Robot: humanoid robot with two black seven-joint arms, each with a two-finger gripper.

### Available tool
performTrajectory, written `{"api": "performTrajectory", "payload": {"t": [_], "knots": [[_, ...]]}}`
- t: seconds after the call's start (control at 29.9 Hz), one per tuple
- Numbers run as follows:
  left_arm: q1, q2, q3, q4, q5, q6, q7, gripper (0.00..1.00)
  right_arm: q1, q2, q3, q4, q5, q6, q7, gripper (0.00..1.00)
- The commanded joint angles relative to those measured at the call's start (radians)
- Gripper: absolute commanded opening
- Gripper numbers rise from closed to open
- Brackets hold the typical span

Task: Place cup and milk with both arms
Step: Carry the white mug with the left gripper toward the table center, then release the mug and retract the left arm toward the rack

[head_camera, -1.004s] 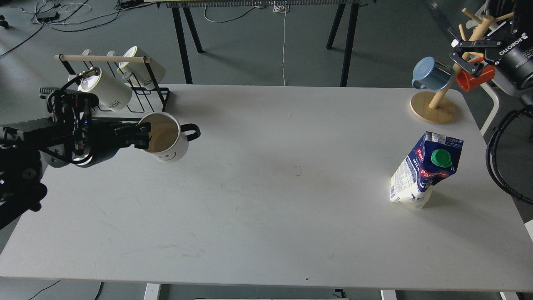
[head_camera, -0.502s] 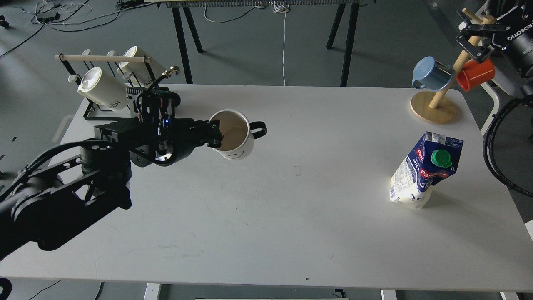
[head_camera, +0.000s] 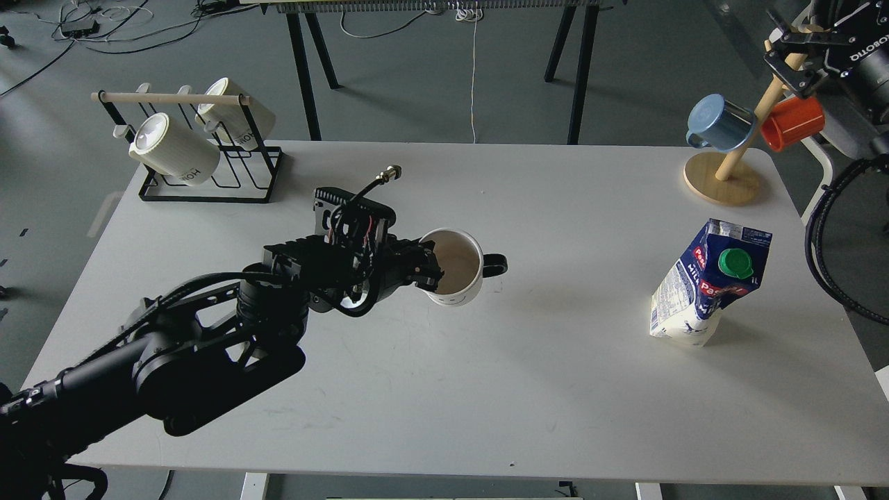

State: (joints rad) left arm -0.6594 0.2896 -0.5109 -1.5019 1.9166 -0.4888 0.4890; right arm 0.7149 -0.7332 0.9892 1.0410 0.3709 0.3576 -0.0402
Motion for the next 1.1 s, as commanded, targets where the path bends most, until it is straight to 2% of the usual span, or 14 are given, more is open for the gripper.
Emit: {"api": "performTrajectory", "payload": {"t": [0.0,0.3,0.6,0.87,0.97,1.07], "knots": [[0.0,-0.023,0.0,0.026,0.01,0.0,0.0,0.02,0.0,0.0,0.002,0.002,0.0,0.0,-0.001,0.98],[0.007,-0.024,0.0,0.048,0.01,0.0,0.0,0.07,0.0,0.0,0.002,-0.001,0.0,0.0,-0.001,0.98],[0.011,-0.023,0.0,0.049,0.009,0.0,0.0,0.34,-0.002,0.0,0.0,-0.001,0.0,0.0,-0.001,0.98],[0.009,-0.021,-0.001,0.049,0.007,0.0,0.0,0.46,0.0,0.0,0.0,-0.001,0.0,0.001,-0.001,0.98],[0.004,-0.018,-0.012,0.046,0.002,0.0,0.0,0.6,-0.002,0.0,0.0,-0.001,0.0,0.0,-0.001,0.98],[0.003,-0.012,-0.029,0.042,-0.004,0.0,0.0,0.88,-0.002,0.0,0.0,-0.001,0.0,0.0,-0.001,0.98]]}}
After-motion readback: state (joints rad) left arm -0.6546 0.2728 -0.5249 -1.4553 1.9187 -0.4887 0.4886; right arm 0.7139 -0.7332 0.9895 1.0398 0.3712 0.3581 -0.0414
